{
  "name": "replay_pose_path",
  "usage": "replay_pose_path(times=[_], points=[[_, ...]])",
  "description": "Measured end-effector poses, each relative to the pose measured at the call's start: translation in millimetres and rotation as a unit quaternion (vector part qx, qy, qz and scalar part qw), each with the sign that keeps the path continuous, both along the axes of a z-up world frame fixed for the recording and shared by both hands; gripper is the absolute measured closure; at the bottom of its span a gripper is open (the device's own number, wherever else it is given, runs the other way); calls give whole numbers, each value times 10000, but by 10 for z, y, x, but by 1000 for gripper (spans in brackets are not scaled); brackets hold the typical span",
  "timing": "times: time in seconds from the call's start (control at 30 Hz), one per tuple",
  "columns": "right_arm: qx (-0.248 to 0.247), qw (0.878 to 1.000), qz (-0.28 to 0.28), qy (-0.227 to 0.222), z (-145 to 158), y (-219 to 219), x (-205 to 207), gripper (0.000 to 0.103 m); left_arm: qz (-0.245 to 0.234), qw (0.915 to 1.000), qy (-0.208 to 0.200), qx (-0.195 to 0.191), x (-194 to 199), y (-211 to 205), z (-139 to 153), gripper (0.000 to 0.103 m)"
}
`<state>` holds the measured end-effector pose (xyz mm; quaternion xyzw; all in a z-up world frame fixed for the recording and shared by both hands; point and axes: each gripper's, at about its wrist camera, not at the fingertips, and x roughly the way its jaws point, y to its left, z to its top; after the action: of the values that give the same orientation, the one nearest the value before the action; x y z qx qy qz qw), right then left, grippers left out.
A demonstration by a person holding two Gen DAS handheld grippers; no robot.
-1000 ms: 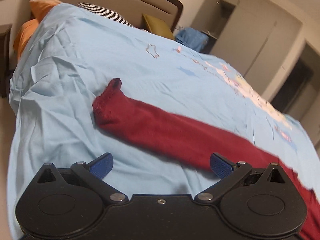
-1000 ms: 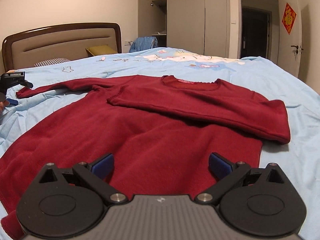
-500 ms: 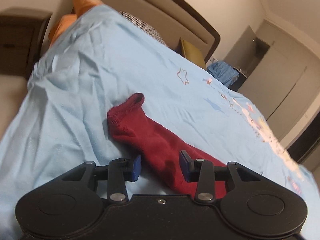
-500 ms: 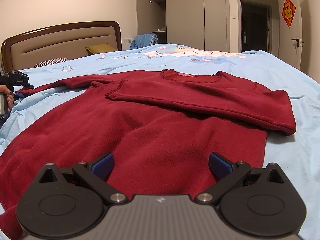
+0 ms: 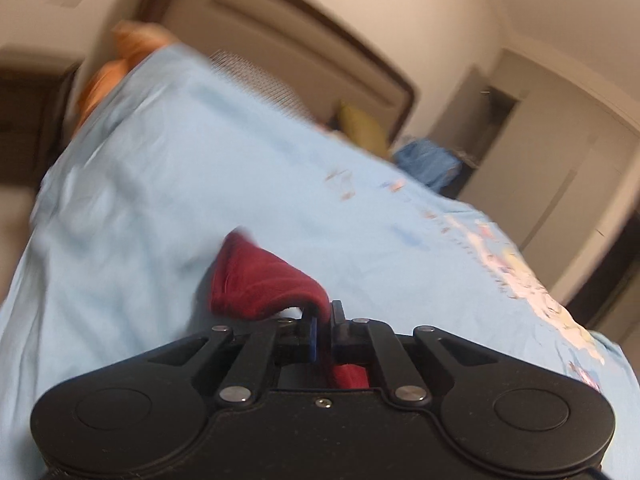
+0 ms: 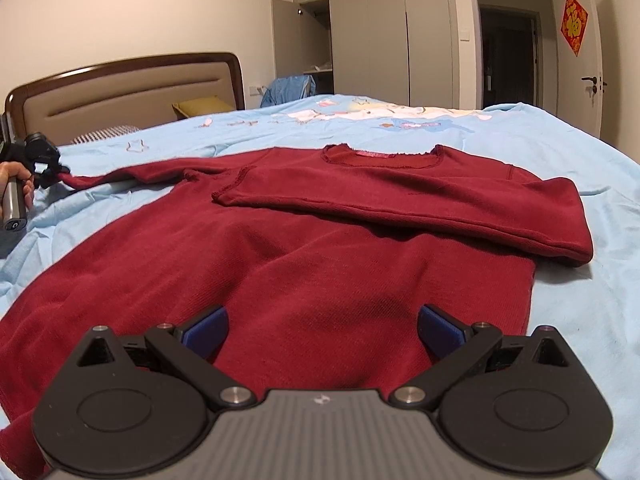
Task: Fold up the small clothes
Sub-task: 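Lift the cuff with the left tool, fold it across the body, release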
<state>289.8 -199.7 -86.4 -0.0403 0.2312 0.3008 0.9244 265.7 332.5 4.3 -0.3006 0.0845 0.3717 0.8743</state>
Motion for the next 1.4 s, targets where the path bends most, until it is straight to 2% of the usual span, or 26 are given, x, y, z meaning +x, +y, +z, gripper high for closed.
replay_pose_path(times=[0.1, 0.17, 0.27, 0.33, 0.4, 0.5, 0.63, 0.77, 0.87, 0.97, 1.0, 1.1, 1.2, 1.27, 1.33, 1.4], points=[[246, 9997, 19, -12, -2, -66, -3, 0, -404, 9969, -84, 668, 137, -204, 314, 98], [479, 9988, 23, 1, 1, -129, 1, 0, -784, 9891, -195, 1235, 243, -442, 555, 98], [914, 9958, 0, 38, -2, -248, 16, 0, -1432, 9692, -339, 1974, 414, -873, 860, 98], [1196, 9928, -43, 72, -5, -327, 29, 0, -1868, 9541, -392, 2310, 540, -1177, 1006, 98], [1464, 9891, -179, 44, -6, -394, 30, 0, -2304, 9380, -428, 2555, 667, -1496, 1093, 98], [1814, 9814, -611, -144, 1, -525, -31, 0, -2885, 9170, -492, 2712, 823, -1943, 1112, 98], [1965, 9665, -1572, -500, 24, -666, -172, 0, -3676, 8909, -481, 2625, 1019, -2504, 938, 98], [2243, 9470, -2247, -495, -23, -861, -230, 0, -4324, 8634, -169, 2594, 1199, -3011, 543, 98], [2471, 9371, -2442, -341, -64, -969, -200, 0, -4759, 8437, 275, 2469, 1329, -3269, 152, 98], [2572, 9344, -2453, -261, -103, -1036, -186, 0, -5137, 8158, 700, 2563, 1381, -3391, -155, 92], [2582, 9344, -2443, -249, -117, -1051, -182, 0, -5223, 8083, 763, 2606, 1369, -3427, -230, 87], [2644, 9331, -2429, -212, -154, -1070, -172, 0, -5450, 7898, 822, 2691, 1314, -3481, -352, 80], [2720, 9310, -2427, -170, -183, -1068, -162, 0, -5716, 7782, 745, 2493, 1275, -3426, -368, 60], [2741, 9304, -2429, -144, -197, -1057, -152, 0, -5818, 7765, 702, 2316, 1237, -3438, -348, 49], [2732, 9308, -2426, -132, -202, -1040, -143, 0, -5793, 7824, 659, 2188, 1168, -3381, -280, 32], [2707, 9317, -2420, -121, -202, -1031, -136, 0, -5655, 7937, 642, 2149, 1108, -3282, -227, 23]])
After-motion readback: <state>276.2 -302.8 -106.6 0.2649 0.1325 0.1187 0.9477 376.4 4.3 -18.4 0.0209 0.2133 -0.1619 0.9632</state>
